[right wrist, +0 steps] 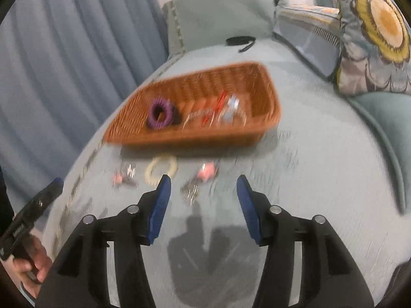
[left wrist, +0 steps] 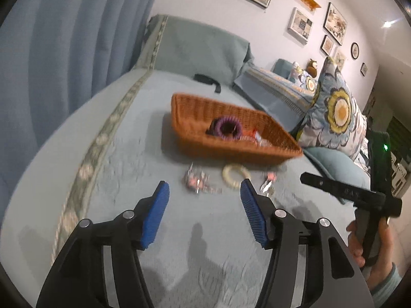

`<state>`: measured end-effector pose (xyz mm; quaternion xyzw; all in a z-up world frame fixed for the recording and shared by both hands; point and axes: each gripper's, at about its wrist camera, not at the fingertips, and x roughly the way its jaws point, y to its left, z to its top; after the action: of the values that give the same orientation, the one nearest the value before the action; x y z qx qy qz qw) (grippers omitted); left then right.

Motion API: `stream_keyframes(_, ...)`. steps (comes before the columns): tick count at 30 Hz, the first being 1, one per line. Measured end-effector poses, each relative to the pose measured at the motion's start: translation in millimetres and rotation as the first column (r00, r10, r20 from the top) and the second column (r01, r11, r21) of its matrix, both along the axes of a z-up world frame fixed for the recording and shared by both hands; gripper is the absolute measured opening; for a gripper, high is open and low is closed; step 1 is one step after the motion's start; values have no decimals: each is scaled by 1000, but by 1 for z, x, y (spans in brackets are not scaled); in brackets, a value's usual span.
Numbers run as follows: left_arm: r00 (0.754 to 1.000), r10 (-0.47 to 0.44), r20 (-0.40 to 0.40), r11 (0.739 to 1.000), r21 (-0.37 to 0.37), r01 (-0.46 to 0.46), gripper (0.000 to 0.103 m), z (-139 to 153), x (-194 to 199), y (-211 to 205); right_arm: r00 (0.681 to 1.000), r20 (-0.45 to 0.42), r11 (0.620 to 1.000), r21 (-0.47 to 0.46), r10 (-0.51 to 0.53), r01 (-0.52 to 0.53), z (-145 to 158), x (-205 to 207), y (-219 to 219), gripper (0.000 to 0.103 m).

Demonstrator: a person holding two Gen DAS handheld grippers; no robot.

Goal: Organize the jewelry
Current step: 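Grasp the pink crystal hair clip with the left tool while the right tool grasps the pink star clip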

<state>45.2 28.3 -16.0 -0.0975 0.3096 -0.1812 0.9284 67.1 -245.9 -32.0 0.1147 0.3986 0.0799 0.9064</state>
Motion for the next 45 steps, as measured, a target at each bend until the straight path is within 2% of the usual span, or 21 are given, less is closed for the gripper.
stream_keyframes(6,998,-5,-67,1000,0,5,56,-26,4,0,999,-21,998,-54,43,-44,-24,-10,19,50)
stream_keyframes(10,996,-25,-91,1000,5,25,56,-33,10,-9,998,-40,998,-42,45,-47,-29,-7,18,50)
stream_keyframes(14,993,-35,-109,998,42,40,56,-30,32,-15,998,-47,998,-25,50,-51,-30,-6,14,50)
stream_keyframes(20,985,-39,-165,999,26,44,54,-27,80,-18,997,-56,999,-23,45,-47,-32,-2,12,50)
stream_keyframes(24,967,-92,-239,996,-18,90,53,-39,107,-20,999,-41,999,-36,27,-28,-28,6,8,49)
stream_keyframes(27,962,-108,-249,994,-35,102,50,-48,114,-19,997,-76,998,58,32,-28,-31,22,0,40)
stream_keyframes(32,953,-147,-264,985,-123,117,47,-54,124,-10,992,-125,993,116,32,-18,-37,50,2,37)
stream_keyframes(34,948,-168,-270,980,-152,131,41,-56,126,-7,990,-142,993,119,20,-3,-39,62,5,37)
stream_keyframes(38,939,-191,-285,973,-181,143,38,-59,127,-4,987,-160,997,70,-15,27,-39,78,17,37)
stream_keyframes(41,938,-197,-286,973,-173,152,37,-60,125,-5,987,-154,999,-10,-45,44,-39,84,31,37)
stream_keyframes(42,938,-195,-285,975,-164,152,37,-60,125,-6,988,-147,997,-64,-55,46,-39,86,39,37)
stream_keyframes(44,942,-182,-282,979,-137,148,31,-60,124,-10,989,-135,989,-139,-65,46,-39,87,50,32)
stream_keyframes(45,944,-171,-282,983,-117,143,23,-60,124,-13,990,-128,984,-174,-59,37,-40,86,56,24)
